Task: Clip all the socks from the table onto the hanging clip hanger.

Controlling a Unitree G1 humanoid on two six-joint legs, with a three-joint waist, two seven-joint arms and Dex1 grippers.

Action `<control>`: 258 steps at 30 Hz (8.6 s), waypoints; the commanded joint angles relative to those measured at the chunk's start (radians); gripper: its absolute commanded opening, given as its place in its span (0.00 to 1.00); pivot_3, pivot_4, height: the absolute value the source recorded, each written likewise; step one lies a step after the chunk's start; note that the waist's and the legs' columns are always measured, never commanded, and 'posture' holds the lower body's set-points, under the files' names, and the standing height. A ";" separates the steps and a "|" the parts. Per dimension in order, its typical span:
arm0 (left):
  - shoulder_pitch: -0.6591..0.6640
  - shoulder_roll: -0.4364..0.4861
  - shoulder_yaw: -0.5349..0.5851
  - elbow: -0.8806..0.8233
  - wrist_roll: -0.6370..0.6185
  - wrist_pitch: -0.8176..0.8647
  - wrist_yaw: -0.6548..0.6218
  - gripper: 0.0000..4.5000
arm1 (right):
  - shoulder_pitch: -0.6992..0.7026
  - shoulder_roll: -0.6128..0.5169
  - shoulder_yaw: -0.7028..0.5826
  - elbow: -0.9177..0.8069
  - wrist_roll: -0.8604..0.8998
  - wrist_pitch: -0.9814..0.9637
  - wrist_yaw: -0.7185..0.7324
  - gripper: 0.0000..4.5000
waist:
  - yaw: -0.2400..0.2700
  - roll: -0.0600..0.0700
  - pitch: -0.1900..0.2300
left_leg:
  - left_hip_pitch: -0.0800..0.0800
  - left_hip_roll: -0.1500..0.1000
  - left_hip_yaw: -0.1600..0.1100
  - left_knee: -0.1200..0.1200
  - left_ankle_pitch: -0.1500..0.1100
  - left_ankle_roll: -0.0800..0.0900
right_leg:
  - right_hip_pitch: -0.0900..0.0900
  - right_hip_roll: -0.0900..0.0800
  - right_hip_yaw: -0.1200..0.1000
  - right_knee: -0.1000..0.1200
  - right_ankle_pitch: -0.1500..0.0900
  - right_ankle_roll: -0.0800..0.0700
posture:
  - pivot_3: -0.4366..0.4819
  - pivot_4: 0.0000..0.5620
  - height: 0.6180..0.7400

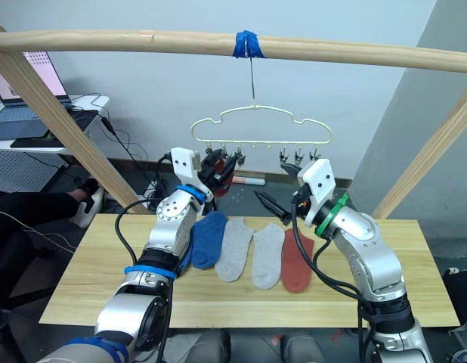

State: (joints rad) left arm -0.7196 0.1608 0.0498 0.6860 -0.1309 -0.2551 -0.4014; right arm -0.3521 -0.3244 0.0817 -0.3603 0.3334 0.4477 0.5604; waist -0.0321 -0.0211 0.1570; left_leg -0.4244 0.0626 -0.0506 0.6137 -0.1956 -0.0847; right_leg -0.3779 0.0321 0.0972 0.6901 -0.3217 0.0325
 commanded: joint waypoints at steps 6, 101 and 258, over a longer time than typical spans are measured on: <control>-0.005 0.014 0.007 -0.028 0.001 -0.029 -0.007 0.48 | -0.014 -0.004 -0.006 -0.060 0.007 -0.003 -0.011 1.00 | 0.000 0.000 0.000 | 0.000 0.000 0.000 0.000 0.000 0.000 | 0.000 0.000 0.000 0.000 0.000 0.000 | 0.44 0.25 1.00; 0.032 0.074 0.020 -0.202 -0.125 0.272 -0.141 0.00 | 0.035 -0.097 0.105 0.181 -0.153 0.032 -0.032 1.00 | -0.001 0.000 0.000 | 0.004 0.000 0.000 0.000 0.000 0.000 | 0.001 0.000 0.000 0.004 0.000 0.000 | 0.46 0.28 1.00; -0.019 0.014 -0.065 -0.104 -0.043 0.126 -0.154 0.46 | -0.023 -0.041 0.043 -0.086 -0.022 0.341 -0.053 1.00 | -0.002 -0.004 0.025 | -0.003 0.000 -0.001 -0.003 0.000 -0.001 | -0.001 -0.001 -0.001 -0.008 -0.001 0.000 | 0.43 0.29 1.00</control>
State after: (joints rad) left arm -0.7289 0.1749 -0.0291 0.6196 -0.1689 -0.1109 -0.5452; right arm -0.3609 -0.3632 0.1413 -0.3890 0.2973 0.7929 0.5136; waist -0.0339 -0.0247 0.1816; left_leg -0.4271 0.0625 -0.0512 0.6104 -0.1956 -0.0857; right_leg -0.3788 0.0315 0.0963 0.6825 -0.3222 0.0324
